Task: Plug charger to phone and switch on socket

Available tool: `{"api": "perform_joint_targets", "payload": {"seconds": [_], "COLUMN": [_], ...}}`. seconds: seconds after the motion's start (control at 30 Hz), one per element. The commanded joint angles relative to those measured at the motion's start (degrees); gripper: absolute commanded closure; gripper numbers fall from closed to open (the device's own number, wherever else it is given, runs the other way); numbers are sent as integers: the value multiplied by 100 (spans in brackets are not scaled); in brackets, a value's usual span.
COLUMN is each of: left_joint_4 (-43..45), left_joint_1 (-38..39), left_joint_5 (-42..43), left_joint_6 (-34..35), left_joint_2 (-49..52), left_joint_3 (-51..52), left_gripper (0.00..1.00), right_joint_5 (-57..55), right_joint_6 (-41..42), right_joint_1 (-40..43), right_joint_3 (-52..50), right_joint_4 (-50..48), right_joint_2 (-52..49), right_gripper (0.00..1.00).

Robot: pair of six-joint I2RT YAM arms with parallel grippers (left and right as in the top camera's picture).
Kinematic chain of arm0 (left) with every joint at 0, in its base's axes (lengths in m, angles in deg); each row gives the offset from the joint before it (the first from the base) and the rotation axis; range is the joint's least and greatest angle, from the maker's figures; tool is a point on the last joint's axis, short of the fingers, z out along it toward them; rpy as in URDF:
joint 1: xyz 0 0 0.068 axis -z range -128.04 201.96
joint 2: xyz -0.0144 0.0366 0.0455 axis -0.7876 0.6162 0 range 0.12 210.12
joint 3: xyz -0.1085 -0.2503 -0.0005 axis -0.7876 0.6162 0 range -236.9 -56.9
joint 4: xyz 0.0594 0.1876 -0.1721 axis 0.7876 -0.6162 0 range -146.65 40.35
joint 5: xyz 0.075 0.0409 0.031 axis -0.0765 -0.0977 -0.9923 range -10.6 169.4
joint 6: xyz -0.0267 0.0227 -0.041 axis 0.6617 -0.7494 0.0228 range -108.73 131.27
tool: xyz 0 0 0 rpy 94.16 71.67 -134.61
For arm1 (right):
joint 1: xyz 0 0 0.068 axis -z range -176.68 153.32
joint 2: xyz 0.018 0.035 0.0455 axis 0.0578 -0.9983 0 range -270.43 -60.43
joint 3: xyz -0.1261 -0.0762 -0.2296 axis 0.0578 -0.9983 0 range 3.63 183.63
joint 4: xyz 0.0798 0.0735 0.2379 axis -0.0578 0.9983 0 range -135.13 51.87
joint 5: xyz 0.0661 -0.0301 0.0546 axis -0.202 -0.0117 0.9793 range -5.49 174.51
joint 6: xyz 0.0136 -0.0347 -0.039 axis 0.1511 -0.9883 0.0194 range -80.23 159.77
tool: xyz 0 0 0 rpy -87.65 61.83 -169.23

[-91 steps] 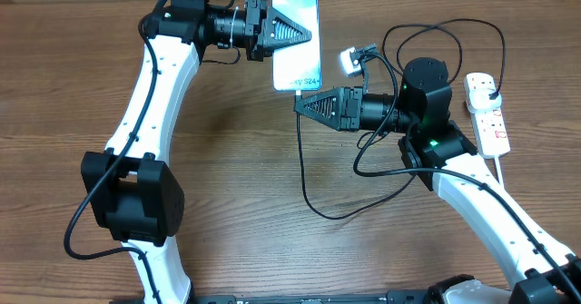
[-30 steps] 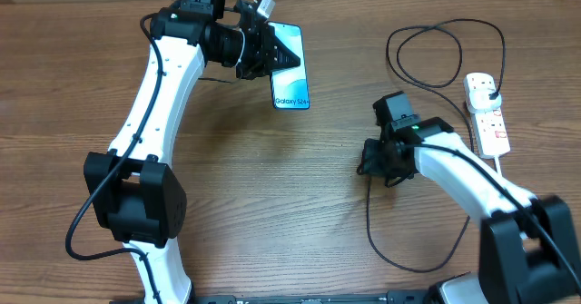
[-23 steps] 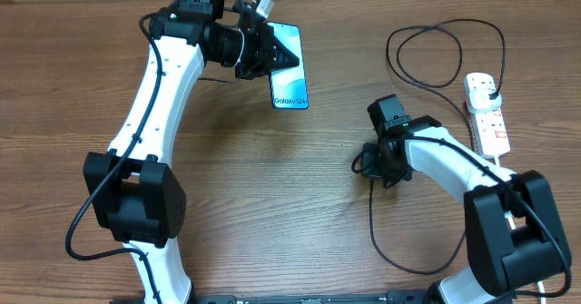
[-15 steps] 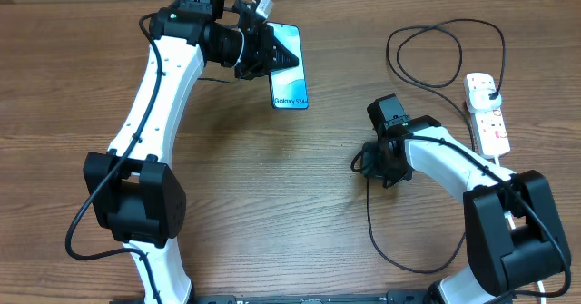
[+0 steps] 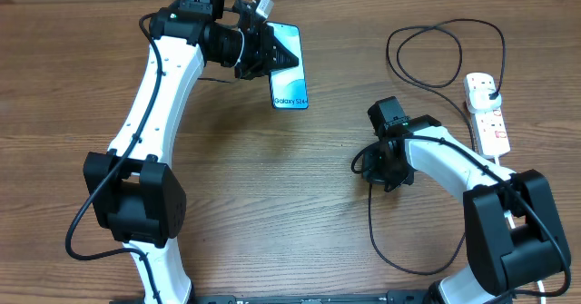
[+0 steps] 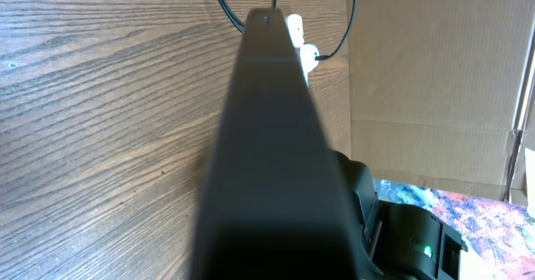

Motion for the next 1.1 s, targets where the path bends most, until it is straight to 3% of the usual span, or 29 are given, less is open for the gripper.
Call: {"api": "perform_joint_targets", "payload": {"seconds": [0.0,0.13,0.37,0.57,1.07], "left_joint_4": [24,22,22,-20,-33], "left_joint_1": [-26,-26,-26,-26,-28], "left_joint_5": [74,74,76,79,380], "left_joint_6": [-153,-153,-151,-151,-153], "left_joint_2": [-236,-236,-236,-236,-236], "left_joint_3": [-81,-81,-81,-81,-81], "left_gripper": [95,95,95,96,96], "right_joint_5": [118,118,120,120,162], "right_joint_6": [0,0,0,2,24], "right_joint_1": [2,2,2,2,4], "right_joint_3": [-22,-22,-22,-22,-22], "right_joint_4": [-15,-35,-31,-28,-76], "right_joint_2": [-153,-153,-153,-153,-153], "right_gripper": [78,89,84,93,96]}}
